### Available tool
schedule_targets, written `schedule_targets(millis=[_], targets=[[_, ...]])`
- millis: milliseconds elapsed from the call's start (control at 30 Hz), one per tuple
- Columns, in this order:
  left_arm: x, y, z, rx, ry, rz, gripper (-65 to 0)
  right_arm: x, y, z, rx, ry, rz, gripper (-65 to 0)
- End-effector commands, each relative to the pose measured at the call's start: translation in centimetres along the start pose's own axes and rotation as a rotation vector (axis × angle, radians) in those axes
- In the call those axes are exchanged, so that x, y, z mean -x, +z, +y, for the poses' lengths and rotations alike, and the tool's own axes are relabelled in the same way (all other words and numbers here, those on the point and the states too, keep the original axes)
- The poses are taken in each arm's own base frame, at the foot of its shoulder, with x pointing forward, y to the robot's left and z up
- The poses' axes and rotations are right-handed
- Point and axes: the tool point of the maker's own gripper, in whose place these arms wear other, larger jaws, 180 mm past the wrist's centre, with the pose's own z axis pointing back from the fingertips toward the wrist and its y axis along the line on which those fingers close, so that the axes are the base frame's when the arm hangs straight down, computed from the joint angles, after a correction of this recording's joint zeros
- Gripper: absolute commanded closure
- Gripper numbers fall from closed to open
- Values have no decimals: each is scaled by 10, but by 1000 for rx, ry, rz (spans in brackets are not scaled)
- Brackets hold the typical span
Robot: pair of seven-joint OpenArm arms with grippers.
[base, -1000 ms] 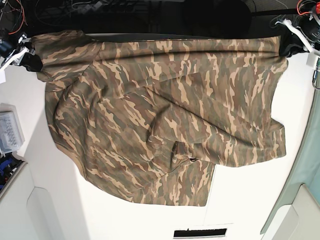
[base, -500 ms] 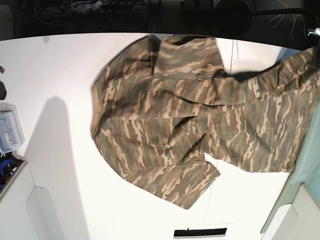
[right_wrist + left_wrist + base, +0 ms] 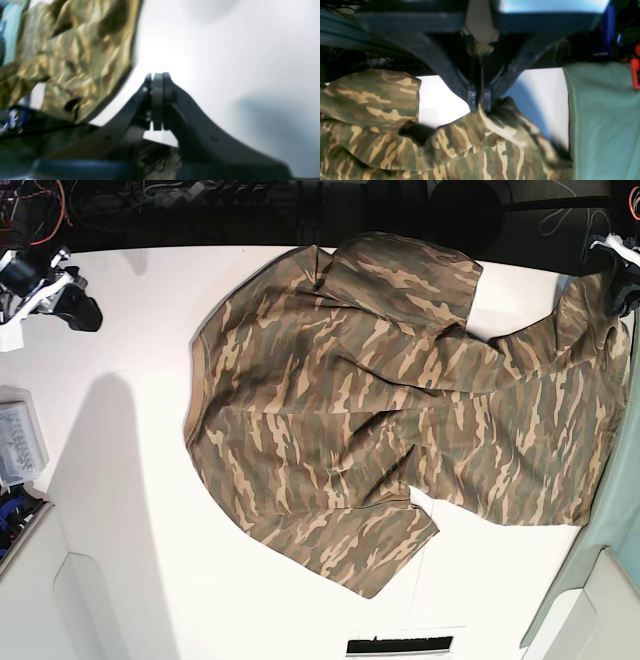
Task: Layout the t-shirt on the table in an organized manner, then fold the t-shirt properly
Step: 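Lay the shirt down and release it with the right gripper, then grasp the shirt hem with the right gripper and drag it outward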
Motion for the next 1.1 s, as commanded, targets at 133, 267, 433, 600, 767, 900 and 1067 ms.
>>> schedule_targets(millis=[133, 267, 433, 600, 767, 900, 1067], targets=[[-9, 3, -1, 8, -12, -30, 0, 6, -42, 39, -54, 76, -49, -233], [-9, 3, -1, 8, -12, -29, 0, 6, -79, 67, -76, 91, -54, -246], [-6, 3, 0, 5, -16, -11, 0, 9, -122, 78, -101, 20, -38, -246], [-6, 3, 0, 5, -16, -11, 0, 7, -135, 77, -114, -16, -29, -246], [-6, 3, 0, 4, -18, -10, 0, -7, -124, 76, -107, 25, -33, -246], [-5, 3, 0, 4, -18, -9, 0, -28, -107, 69, -82, 42, -74, -246], [-6, 3, 0, 4, -18, -11, 0, -29, -97, 40, 11, 40, -83, -275]])
